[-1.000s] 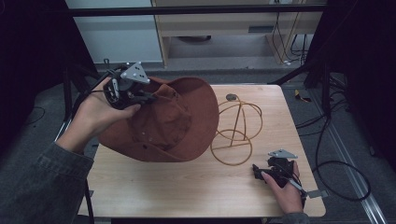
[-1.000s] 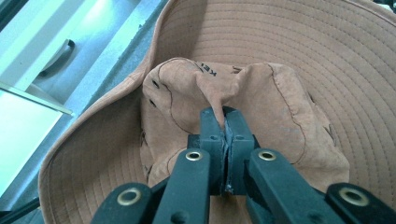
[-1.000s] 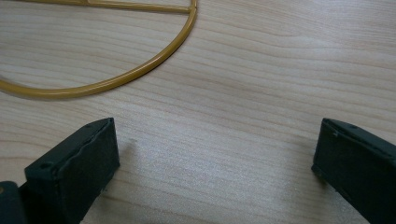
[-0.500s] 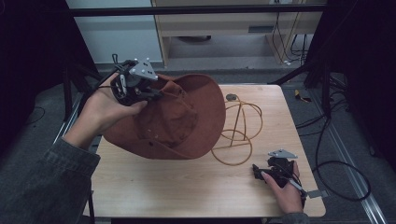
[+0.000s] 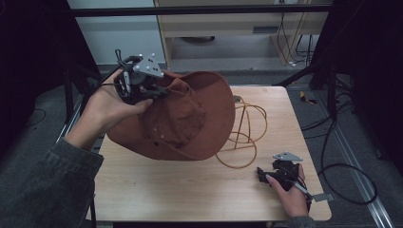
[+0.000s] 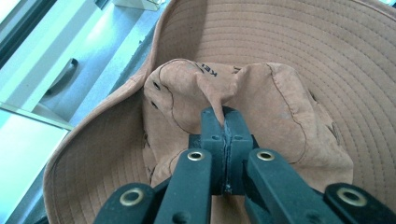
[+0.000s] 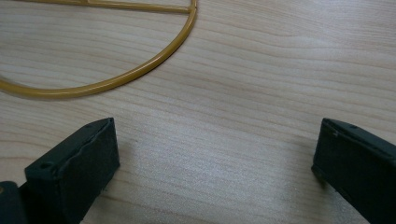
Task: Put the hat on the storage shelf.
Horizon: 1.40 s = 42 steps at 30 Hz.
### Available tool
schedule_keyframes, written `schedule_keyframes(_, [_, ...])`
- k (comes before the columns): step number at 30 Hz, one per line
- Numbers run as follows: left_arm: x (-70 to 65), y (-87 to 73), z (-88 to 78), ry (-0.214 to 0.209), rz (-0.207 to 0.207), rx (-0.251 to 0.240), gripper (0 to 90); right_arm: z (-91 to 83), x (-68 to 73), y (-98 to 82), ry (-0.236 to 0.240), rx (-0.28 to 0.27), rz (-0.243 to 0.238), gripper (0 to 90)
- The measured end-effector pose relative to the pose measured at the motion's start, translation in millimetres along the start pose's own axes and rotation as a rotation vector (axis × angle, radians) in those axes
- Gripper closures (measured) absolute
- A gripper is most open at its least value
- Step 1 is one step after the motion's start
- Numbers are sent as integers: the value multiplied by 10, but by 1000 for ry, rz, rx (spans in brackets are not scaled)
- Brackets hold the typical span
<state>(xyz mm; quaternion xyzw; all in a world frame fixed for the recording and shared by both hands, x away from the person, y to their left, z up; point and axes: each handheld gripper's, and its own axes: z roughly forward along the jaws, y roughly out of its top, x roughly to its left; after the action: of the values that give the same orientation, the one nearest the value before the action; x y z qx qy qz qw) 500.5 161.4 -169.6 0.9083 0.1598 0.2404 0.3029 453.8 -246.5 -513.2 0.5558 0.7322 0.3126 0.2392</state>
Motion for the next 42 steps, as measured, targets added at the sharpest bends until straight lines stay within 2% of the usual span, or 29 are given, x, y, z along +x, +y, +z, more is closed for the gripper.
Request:
schedule_keyframes(9, [-68,238,103,-19,22,-27,890,2,2,0,0,-1,3,4])
schedule_keyframes(26, [-239,808,389,-56,102,-40,890,2,0,-1,1,-2,0,4])
schedule_keyframes(32, [-283,944,494,-67,114,-43,890,2,0,-1,2,-1,0,4])
schedule_keyframes(42, [-358,1146,580,-72,141,-52,890,1,-1,-2,4,-1,-1,4])
